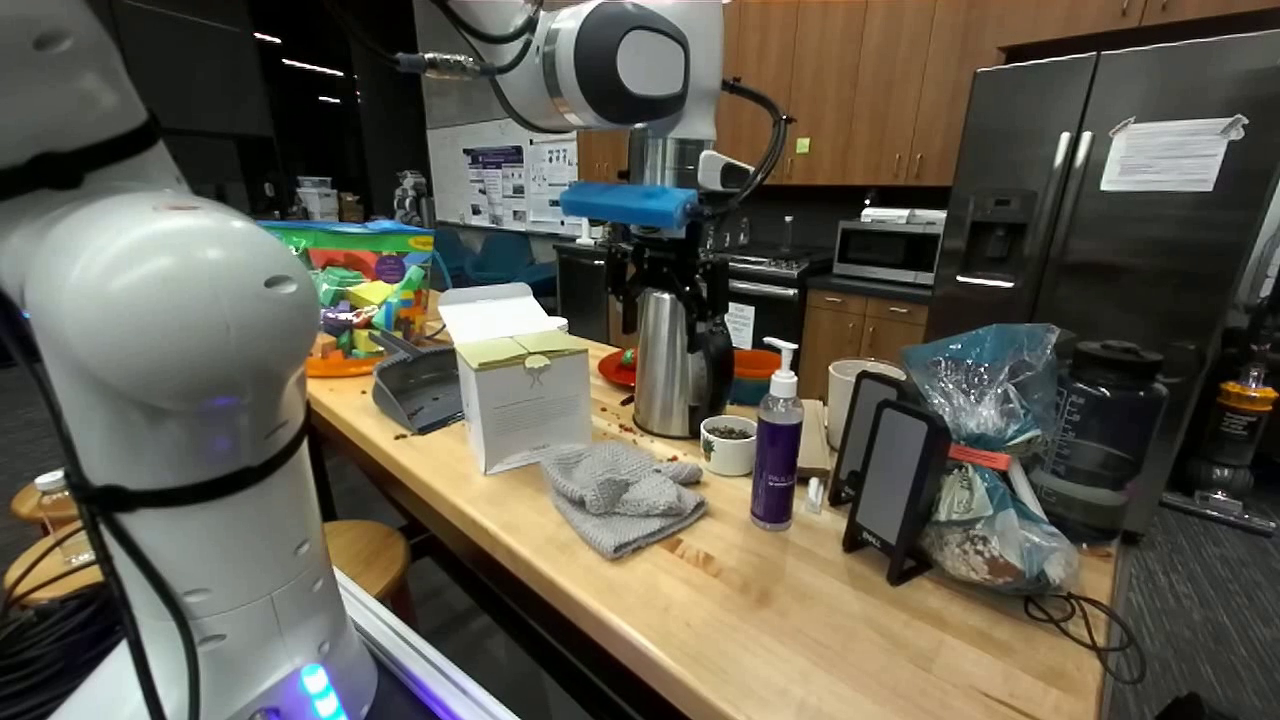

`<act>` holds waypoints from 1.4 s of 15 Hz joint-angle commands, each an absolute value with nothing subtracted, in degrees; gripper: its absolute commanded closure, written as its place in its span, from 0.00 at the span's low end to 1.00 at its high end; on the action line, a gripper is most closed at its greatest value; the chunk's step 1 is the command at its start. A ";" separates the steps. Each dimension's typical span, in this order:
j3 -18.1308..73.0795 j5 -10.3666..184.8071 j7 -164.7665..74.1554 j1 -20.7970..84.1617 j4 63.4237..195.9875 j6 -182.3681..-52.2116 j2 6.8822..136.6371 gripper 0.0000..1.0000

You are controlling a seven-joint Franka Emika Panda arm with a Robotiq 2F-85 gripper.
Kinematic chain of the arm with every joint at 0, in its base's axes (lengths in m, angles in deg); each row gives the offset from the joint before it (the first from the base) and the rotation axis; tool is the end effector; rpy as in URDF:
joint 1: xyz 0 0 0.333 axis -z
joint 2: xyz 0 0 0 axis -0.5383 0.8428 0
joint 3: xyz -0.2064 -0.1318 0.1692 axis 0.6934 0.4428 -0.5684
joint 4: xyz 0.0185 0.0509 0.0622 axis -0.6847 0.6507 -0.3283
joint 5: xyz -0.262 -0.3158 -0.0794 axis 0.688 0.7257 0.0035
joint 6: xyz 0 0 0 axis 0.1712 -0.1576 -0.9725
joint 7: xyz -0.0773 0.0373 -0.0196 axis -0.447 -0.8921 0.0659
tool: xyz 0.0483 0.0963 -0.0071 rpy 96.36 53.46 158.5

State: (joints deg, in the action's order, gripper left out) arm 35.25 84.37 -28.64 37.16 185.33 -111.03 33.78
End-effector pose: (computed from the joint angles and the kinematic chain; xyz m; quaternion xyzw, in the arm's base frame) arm 0.4207 -0.1186 0.3542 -0.9988 0.0302 -0.0206 0.0329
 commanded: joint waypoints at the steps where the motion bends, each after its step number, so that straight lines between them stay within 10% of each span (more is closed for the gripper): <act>1: 34.58 84.05 -28.40 37.84 185.26 -110.92 33.82 0.00; 13: 33.64 85.75 -28.74 37.92 185.91 -112.22 34.00 0.00; 21: 28.18 91.75 -29.71 37.05 196.60 -137.21 32.16 0.00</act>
